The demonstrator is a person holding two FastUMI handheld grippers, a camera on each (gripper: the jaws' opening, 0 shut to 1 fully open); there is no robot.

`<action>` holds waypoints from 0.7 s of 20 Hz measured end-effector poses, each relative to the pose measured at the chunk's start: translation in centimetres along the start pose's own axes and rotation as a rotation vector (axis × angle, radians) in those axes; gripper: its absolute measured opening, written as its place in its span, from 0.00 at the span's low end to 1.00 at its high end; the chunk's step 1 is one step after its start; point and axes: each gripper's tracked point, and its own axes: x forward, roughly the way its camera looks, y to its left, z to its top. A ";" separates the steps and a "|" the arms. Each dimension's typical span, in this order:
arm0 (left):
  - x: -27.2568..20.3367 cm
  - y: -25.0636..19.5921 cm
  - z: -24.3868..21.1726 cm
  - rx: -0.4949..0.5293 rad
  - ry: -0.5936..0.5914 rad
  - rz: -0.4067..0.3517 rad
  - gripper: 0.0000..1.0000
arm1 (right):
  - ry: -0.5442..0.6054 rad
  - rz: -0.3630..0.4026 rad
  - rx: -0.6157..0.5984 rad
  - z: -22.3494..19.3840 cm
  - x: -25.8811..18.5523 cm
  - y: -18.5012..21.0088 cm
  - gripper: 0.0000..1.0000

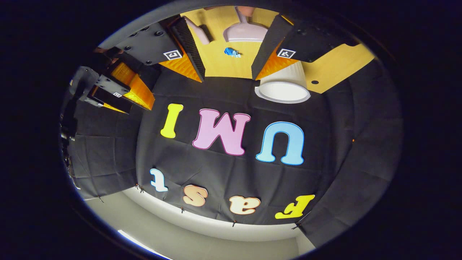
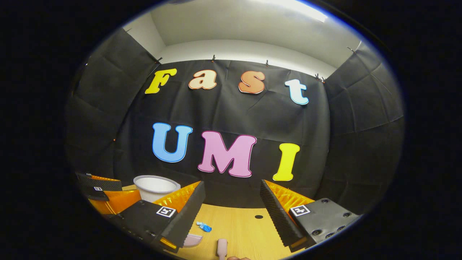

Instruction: Pick up the small broom and dustpan from the desktop, sweep the trash into the dustpan with the broom, and then empty the trash into the garbage bin.

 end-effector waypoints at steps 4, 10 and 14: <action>1.5 0.0 -2.1 -0.043 0.107 0.006 0.78 | 0.008 0.033 -0.015 -0.8 1.3 0.2 0.95; 4.4 0.2 -11.9 -0.127 0.503 0.036 0.77 | 0.014 0.037 -0.054 -3.0 5.6 -2.7 0.94; 4.1 -0.8 -19.5 -0.135 0.839 0.081 0.79 | 0.061 0.079 -0.066 -7.0 8.0 -4.2 0.95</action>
